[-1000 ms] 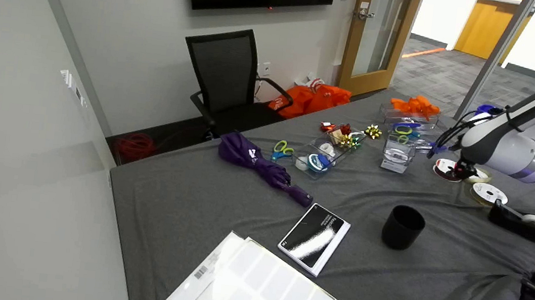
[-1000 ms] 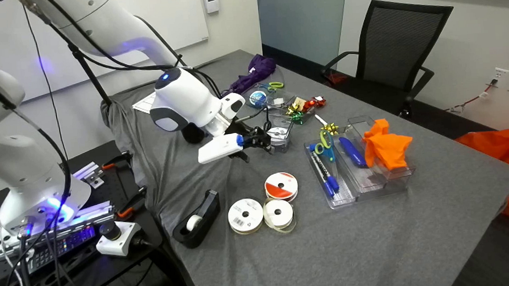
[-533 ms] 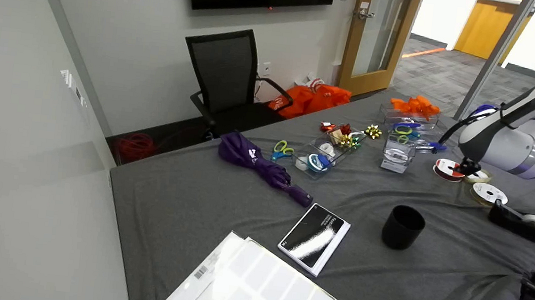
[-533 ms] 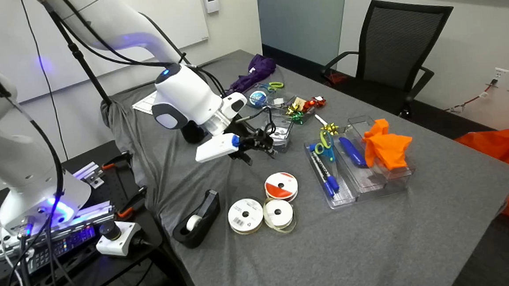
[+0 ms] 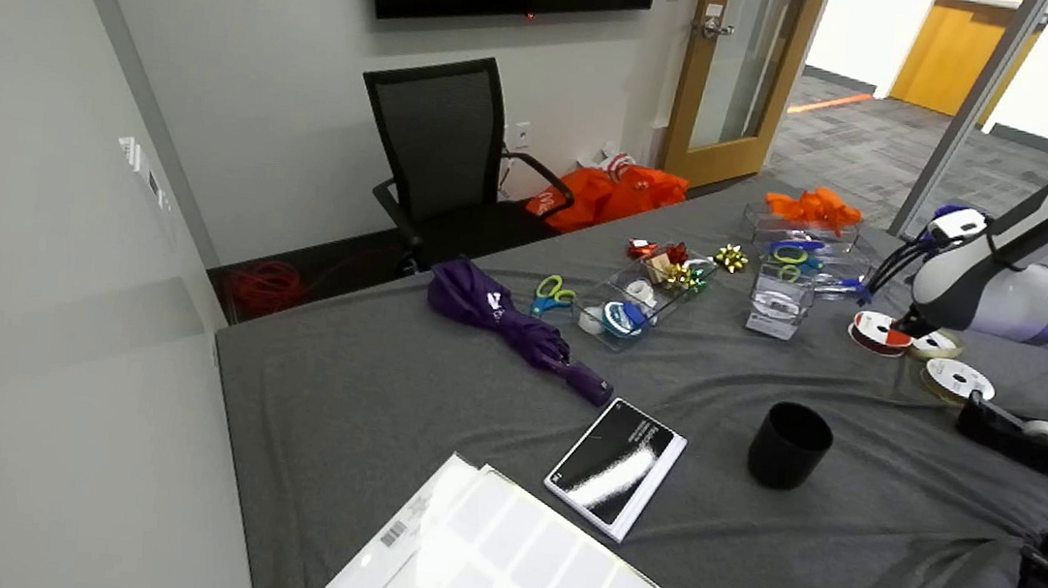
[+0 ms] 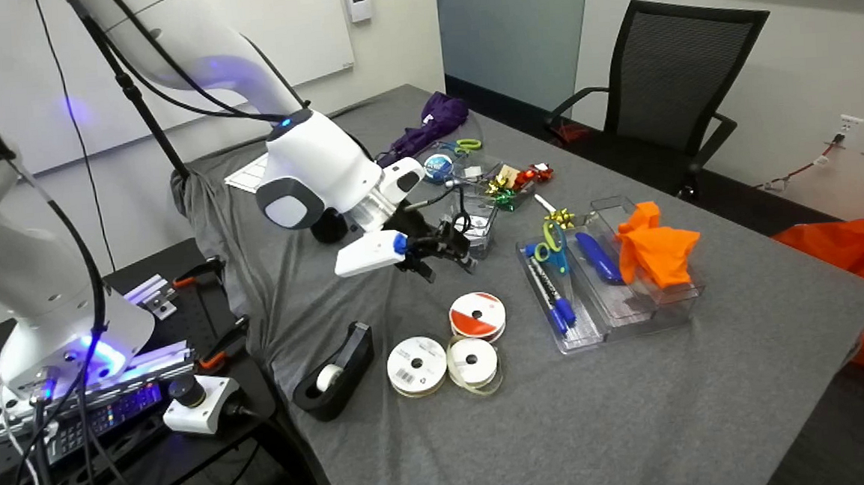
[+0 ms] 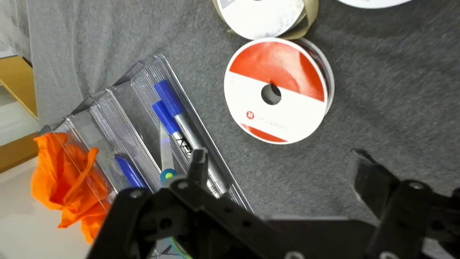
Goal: Put the circular object inside the transparent box
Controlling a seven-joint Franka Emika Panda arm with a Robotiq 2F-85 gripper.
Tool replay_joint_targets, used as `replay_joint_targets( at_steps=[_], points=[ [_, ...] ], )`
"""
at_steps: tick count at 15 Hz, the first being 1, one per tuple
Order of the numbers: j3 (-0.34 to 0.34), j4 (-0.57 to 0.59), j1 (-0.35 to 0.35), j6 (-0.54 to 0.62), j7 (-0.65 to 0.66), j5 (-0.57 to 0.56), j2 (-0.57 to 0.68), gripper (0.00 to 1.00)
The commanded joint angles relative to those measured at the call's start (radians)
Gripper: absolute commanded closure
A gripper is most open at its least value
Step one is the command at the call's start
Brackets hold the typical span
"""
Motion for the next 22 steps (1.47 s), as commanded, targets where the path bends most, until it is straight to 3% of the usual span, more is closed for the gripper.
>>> replay_joint_targets(
  at_steps=[1, 8, 16, 22],
  points=[
    [-0.125, -0.005, 0.089, 0.001, 0.196, -0.128, 0.039, 0.00],
    [-0.218, 0.029, 0.151, -0.030, 0.479, -0.322, 0.109, 0.00],
    [-0.296, 0.136, 0.202, -0.055, 0.664, -0.405, 0.216, 0.00],
    [-0.283, 0.191, 0.172, -0.087, 0.754, -0.505, 0.263, 0.00]
  ],
)
